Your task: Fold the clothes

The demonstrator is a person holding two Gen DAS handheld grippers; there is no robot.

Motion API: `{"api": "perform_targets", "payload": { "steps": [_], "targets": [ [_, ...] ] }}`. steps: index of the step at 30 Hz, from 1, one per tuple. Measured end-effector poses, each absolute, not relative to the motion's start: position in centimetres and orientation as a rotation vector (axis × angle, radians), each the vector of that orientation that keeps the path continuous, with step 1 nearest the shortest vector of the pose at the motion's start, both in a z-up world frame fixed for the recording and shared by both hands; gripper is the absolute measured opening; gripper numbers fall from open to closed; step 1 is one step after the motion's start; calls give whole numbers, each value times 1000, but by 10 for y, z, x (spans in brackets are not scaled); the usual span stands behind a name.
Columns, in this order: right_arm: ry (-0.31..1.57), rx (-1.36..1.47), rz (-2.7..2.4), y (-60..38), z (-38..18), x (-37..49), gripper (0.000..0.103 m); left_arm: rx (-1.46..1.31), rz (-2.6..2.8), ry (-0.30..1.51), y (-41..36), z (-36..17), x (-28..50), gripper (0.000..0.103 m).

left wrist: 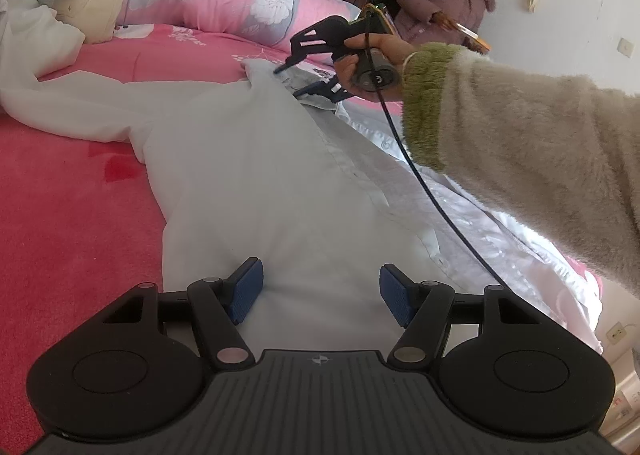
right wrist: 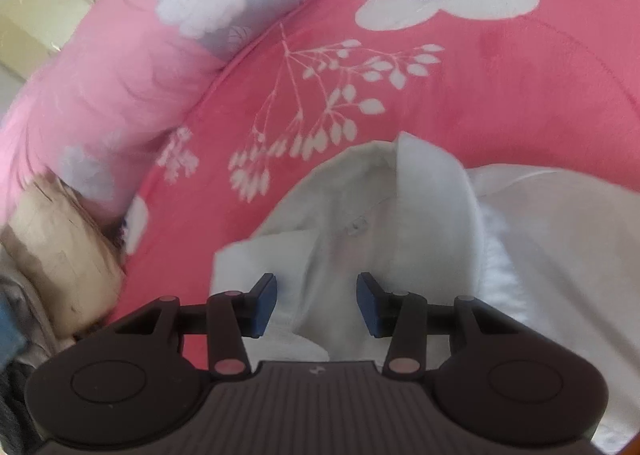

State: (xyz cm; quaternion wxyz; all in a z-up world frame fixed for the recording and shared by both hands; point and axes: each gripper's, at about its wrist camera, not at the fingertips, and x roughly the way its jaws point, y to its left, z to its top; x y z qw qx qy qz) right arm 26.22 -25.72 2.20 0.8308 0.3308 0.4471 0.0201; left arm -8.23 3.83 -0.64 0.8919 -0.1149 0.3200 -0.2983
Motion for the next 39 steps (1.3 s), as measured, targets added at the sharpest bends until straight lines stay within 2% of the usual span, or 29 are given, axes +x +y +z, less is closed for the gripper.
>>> {"api": "perform_targets", "payload": {
  "steps": [3, 5, 8, 11, 13, 14, 16, 24, 32, 35, 37, 39],
  "targets": [
    [911, 675, 61, -250, 24, 263, 42, -239, -620, 664, 39, -6, -83, 65],
    [904, 617, 56, -243, 26, 265, 34, -240, -621, 664, 40, -7, -83, 65],
    [887, 559, 71, -235, 30, 265, 31, -240, -621, 664, 40, -7, -85, 65],
    [864, 534, 80, -233, 33, 262, 22, -240, -621, 663, 40, -7, -85, 65],
    [854, 529, 79, -234, 34, 261, 10, -241, -621, 663, 40, -7, -85, 65],
    [848, 526, 80, -234, 35, 260, 10, -241, -621, 663, 40, -7, -85, 65],
    [825, 514, 84, -234, 38, 256, 1, -241, -620, 663, 40, -8, -85, 65],
    [603, 255, 7, -221, 79, 201, 1, -244, -620, 664, 41, -8, -84, 65],
    [783, 248, -117, -228, 35, 238, 4, -248, -622, 663, 43, -9, -82, 65],
    [737, 234, -134, -229, 42, 229, 11, -254, -623, 664, 44, -9, -81, 65],
    [707, 225, -145, -230, 47, 223, 23, -256, -624, 664, 45, -9, -82, 65],
    [674, 218, -147, -231, 53, 215, 28, -260, -624, 664, 45, -9, -82, 65]
  ]
}}
